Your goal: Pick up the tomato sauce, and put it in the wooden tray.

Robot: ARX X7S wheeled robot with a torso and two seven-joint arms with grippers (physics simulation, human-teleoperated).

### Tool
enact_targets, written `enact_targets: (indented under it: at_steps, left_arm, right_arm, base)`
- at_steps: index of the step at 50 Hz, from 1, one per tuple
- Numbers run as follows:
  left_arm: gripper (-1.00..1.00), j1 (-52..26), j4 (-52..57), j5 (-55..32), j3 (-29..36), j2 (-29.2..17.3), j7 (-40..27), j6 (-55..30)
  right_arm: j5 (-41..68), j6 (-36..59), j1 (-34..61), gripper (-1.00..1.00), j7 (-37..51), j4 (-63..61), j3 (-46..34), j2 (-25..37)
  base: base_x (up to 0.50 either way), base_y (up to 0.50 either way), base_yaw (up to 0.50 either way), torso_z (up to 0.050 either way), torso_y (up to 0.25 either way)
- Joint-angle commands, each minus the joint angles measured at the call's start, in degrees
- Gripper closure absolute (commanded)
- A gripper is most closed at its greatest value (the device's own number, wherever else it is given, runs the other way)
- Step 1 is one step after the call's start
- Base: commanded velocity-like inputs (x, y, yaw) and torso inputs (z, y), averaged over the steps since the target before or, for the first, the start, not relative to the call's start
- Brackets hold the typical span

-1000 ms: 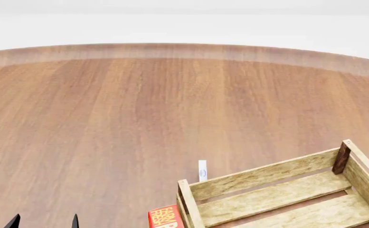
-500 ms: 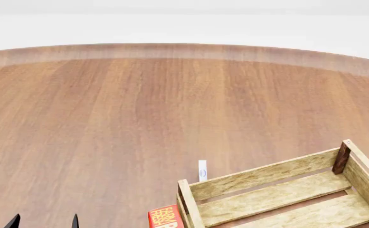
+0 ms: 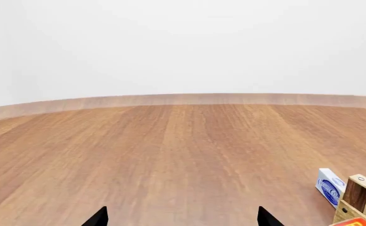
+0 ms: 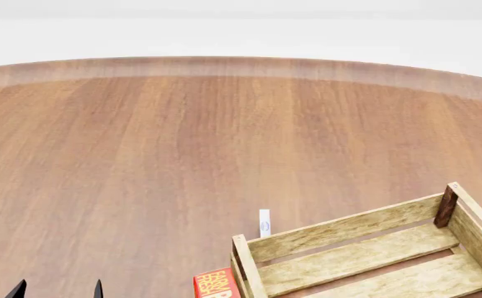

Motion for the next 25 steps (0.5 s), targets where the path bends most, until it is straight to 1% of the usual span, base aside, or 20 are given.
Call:
enact_targets:
  at_steps: [1, 25]
  left_arm:
    - [-1.00, -0.09, -0.27, 0.04, 0.25, -0.08, -0.16, 0.22]
    - [-1.00, -0.24, -0.24, -0.31, 0.59, -0.33, -0.53, 0.16]
  right_arm:
    - [5.21, 3.94, 0.99, 1.00, -2.94, -3.97, -0.93, 1.64]
    - [8.19, 16.02, 4.94, 1.00, -5.28, -12.42, 3.13, 2.73]
  base:
    - [0.00, 0.00, 0.00, 0.000, 0.000]
    - [0.00, 0.00, 0.00, 0.000, 0.000]
